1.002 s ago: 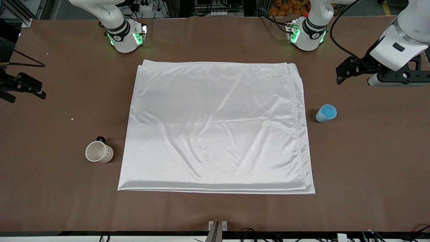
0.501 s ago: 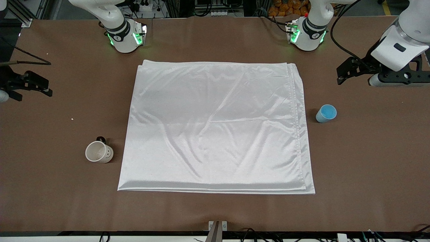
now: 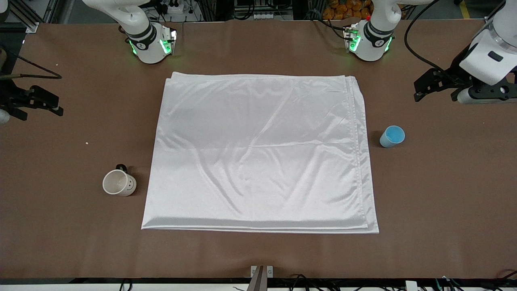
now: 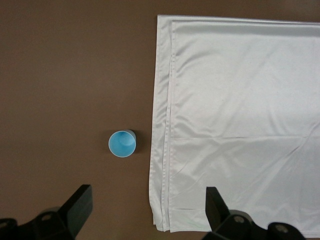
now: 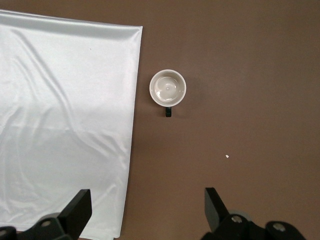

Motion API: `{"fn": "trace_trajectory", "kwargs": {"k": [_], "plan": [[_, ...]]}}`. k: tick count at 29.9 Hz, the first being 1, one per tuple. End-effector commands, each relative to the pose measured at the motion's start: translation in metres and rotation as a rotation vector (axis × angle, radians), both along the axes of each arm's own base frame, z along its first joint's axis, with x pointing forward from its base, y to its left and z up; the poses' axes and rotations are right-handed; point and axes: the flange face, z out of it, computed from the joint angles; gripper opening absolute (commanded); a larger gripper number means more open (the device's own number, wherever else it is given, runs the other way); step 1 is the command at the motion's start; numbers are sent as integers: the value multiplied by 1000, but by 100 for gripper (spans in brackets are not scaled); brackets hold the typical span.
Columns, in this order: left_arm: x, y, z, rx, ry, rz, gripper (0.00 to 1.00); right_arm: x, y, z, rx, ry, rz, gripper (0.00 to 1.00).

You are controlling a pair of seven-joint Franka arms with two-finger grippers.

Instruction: Place blue cup into white mug on cloth

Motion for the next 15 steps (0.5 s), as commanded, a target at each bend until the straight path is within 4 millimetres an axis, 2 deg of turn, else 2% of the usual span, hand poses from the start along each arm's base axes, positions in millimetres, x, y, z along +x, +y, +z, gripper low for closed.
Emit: {"fn": "trace_trajectory", "kwargs": {"k": [1, 5, 9, 15], "plan": [[-8, 1, 0, 31, 15, -25, 100, -3, 0, 1, 12, 6, -23, 100], [-8, 2, -8, 35, 37, -24, 100, -3, -1, -5, 11, 18, -26, 100], [-8, 2, -25, 39, 65, -26, 100, -3, -4, -14, 7, 30, -28, 100], [-5, 2, -62, 42, 79, -25, 100, 1, -8, -37, 5, 38, -36, 100]]}}
